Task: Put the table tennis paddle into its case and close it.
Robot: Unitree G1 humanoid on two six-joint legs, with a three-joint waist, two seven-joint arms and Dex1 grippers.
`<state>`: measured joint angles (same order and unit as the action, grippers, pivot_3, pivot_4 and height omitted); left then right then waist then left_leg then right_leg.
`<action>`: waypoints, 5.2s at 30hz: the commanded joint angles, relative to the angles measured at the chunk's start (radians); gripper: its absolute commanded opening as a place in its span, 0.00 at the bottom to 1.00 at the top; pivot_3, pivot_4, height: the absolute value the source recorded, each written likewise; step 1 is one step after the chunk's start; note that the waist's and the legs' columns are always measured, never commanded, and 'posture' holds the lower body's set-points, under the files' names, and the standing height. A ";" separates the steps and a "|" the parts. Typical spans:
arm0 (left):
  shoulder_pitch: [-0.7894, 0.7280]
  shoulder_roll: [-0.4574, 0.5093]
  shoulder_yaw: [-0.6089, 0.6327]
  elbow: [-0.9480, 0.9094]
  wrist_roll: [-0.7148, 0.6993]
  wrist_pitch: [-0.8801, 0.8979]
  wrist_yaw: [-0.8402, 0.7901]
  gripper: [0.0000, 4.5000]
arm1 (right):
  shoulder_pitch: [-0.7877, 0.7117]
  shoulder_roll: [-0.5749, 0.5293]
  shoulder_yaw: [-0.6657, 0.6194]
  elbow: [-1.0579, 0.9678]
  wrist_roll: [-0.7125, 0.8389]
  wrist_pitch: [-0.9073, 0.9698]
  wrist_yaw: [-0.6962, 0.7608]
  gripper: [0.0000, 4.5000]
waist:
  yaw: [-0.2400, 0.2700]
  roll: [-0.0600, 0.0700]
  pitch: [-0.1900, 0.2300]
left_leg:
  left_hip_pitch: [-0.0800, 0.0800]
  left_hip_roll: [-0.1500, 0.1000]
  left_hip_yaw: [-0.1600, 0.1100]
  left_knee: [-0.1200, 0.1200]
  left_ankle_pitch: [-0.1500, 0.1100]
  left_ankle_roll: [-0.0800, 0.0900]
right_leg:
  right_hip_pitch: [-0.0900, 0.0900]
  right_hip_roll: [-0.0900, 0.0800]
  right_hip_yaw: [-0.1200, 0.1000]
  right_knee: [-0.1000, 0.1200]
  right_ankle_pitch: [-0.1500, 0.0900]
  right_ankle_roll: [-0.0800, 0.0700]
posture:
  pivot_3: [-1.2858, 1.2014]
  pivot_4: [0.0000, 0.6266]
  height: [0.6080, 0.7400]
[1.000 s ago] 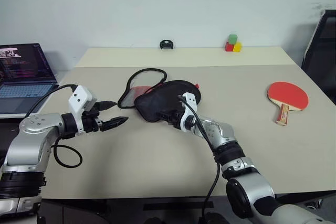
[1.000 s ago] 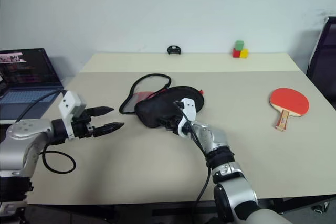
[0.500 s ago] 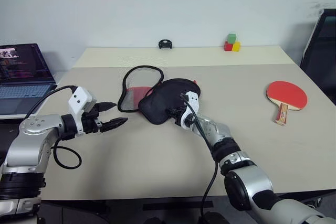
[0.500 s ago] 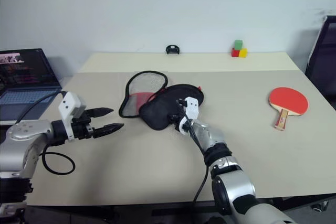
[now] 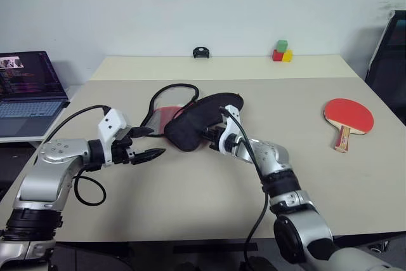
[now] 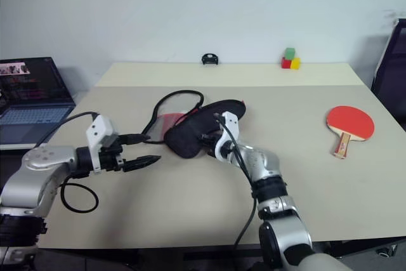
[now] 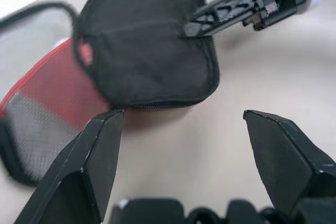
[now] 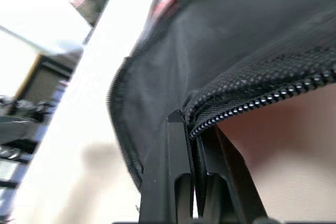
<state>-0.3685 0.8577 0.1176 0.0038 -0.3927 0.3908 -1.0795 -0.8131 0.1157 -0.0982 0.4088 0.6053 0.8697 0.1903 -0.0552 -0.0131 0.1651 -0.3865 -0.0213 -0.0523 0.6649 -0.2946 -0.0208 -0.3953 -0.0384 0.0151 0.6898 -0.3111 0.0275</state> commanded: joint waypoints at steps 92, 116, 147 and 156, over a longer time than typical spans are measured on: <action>-0.255 -0.190 -0.176 0.031 0.031 -0.038 -0.074 0.89 | -0.138 -0.896 0.105 0.178 -0.297 0.173 0.696 0.58 | 0.023 0.000 0.000 | -0.013 -0.001 0.002 0.015 0.000 0.004 | -0.006 0.000 0.001 0.006 0.000 0.000 | 0.52 0.24 1.00; -0.311 -0.248 -0.193 0.022 0.002 -0.002 -0.073 0.89 | 0.185 -0.690 -0.309 -0.209 -0.404 -0.052 -0.044 0.99 | 0.022 0.000 0.000 | -0.013 -0.001 0.004 0.015 0.002 0.004 | -0.009 0.000 0.003 0.010 0.000 0.000 | 0.52 0.24 1.00; -0.430 -0.336 -0.243 0.107 0.043 -0.076 -0.143 0.89 | 0.058 -0.732 -0.167 0.341 -0.499 -0.295 -0.065 0.42 | 0.003 0.000 0.000 | -0.012 -0.002 0.005 0.015 0.004 0.002 | -0.008 0.000 0.003 0.011 0.000 0.001 | 0.52 0.24 1.00; -0.427 -0.332 -0.244 0.115 0.047 -0.083 -0.148 0.89 | 0.173 -0.792 -0.161 0.144 -0.485 -0.153 0.007 0.26 | 0.016 0.000 0.000 | -0.013 -0.002 0.004 0.015 0.004 0.002 | -0.008 0.000 0.003 0.010 0.000 0.001 | 0.52 0.24 1.00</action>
<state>-0.7880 0.5217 -0.1317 0.1311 -0.3460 0.3207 -1.2241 -0.6634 -0.6515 -0.2548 0.5994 0.1175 0.6669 0.1758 -0.0389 -0.0135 0.1650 -0.3996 -0.0228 -0.0483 0.6798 -0.2906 -0.0189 -0.4032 -0.0380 0.0176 0.6997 -0.3108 0.0281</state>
